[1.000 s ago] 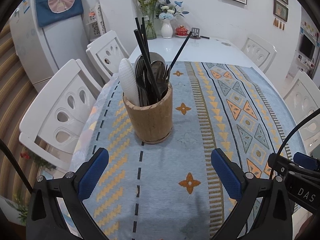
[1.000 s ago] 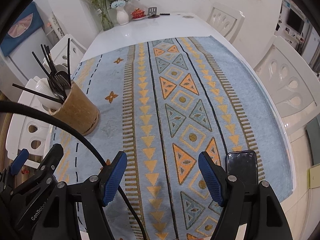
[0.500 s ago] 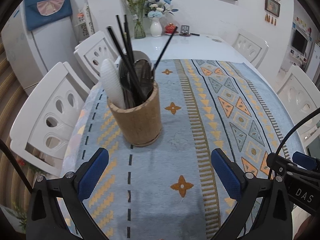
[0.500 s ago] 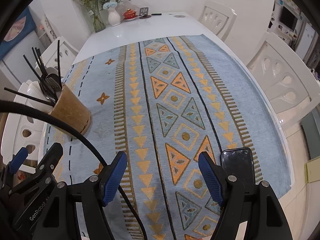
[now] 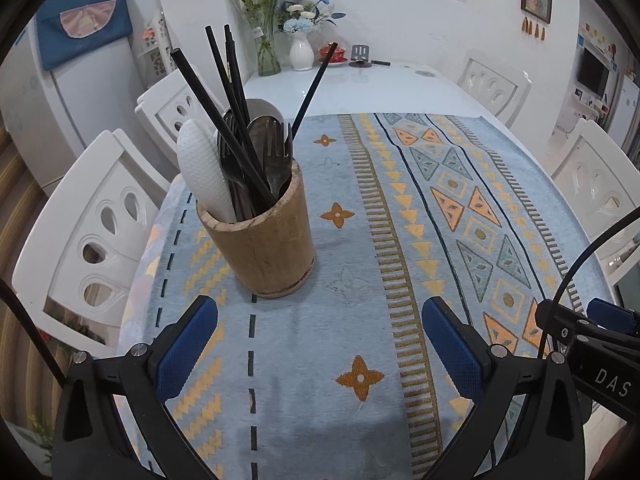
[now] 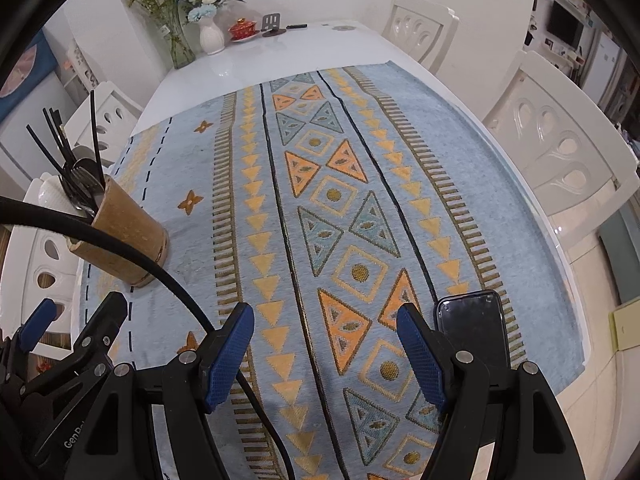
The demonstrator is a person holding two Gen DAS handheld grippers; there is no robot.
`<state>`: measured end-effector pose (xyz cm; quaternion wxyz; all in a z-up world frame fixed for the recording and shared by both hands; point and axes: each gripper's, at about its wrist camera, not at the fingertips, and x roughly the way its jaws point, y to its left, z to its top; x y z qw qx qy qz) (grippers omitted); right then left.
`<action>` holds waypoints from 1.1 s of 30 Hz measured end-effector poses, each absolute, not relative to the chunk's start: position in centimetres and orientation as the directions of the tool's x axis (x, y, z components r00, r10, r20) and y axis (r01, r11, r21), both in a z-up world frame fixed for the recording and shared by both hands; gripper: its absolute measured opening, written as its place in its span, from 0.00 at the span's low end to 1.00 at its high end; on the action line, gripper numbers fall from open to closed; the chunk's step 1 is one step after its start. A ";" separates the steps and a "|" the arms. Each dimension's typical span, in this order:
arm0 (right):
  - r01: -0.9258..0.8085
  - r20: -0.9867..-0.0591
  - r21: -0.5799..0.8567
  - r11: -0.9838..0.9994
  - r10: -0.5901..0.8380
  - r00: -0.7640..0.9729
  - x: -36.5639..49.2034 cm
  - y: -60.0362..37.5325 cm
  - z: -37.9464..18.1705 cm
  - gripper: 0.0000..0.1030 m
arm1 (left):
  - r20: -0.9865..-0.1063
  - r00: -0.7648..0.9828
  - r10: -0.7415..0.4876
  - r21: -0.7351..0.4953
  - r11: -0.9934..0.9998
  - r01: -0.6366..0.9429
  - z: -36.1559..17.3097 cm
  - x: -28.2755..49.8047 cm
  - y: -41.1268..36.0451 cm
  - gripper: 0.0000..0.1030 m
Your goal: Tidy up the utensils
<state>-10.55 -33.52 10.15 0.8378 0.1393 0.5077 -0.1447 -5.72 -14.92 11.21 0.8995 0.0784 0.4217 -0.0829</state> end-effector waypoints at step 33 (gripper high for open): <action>0.268 -0.838 0.067 0.961 -0.092 0.538 -8.2 -30.8 11.1 0.70 | -0.779 0.626 0.030 0.100 0.992 0.077 10.4 -4.2 -10.4 1.00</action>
